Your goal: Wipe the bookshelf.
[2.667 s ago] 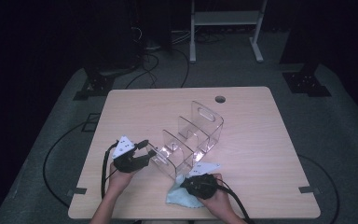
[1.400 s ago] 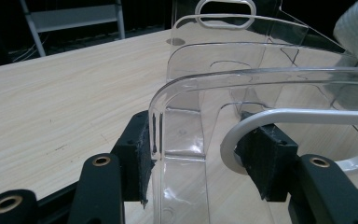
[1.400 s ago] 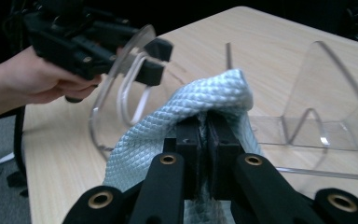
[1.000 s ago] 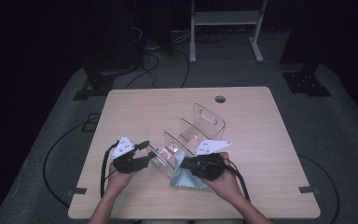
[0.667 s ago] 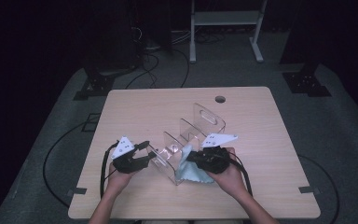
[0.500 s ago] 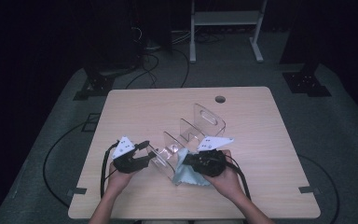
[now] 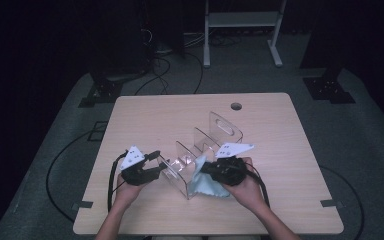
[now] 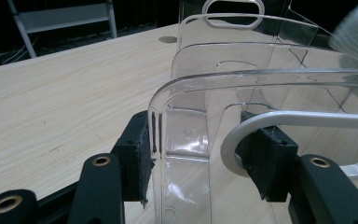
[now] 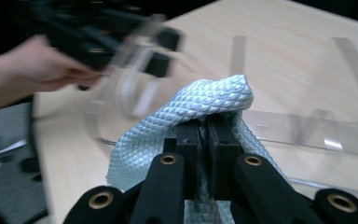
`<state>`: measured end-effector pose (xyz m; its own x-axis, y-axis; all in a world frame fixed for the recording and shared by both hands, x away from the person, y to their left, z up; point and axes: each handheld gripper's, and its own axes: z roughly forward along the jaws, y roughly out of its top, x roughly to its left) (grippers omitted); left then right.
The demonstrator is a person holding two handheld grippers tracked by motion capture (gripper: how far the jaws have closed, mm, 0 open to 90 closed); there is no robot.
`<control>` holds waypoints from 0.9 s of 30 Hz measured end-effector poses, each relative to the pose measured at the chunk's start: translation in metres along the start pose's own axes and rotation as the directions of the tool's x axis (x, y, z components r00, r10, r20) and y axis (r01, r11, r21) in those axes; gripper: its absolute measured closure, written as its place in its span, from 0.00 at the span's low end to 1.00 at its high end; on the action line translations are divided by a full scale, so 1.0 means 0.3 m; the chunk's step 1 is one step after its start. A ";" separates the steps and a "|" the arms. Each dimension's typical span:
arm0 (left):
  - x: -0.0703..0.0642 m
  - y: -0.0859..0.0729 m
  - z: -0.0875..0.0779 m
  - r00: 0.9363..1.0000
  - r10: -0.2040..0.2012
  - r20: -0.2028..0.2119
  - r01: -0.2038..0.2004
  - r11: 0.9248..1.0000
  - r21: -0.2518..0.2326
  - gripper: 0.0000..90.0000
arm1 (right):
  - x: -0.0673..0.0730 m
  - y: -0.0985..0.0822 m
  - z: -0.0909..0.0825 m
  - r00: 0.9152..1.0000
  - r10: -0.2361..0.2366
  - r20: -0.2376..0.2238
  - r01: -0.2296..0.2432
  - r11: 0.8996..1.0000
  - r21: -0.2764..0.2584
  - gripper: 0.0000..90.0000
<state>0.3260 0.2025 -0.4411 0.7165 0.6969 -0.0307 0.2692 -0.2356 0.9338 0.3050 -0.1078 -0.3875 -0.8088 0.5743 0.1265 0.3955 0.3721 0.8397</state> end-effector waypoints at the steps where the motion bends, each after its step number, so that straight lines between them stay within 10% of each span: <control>1: 0.000 0.000 0.000 1.000 -0.001 0.000 0.001 1.000 0.001 0.52 | -0.026 -0.001 -0.011 1.000 0.015 0.019 -0.015 1.000 -0.004 0.94; 27: 0.006 -0.001 -0.011 1.000 0.018 -0.014 -0.017 1.000 0.016 0.51 | 0.018 -0.016 -0.015 0.999 -0.010 0.033 0.010 1.000 -0.003 0.94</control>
<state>0.3251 0.2061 -0.4402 0.7120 0.7021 -0.0094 0.2670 -0.2584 0.9284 0.2967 -0.1096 -0.3884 -0.7981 0.5940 0.1005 0.3859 0.3759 0.8425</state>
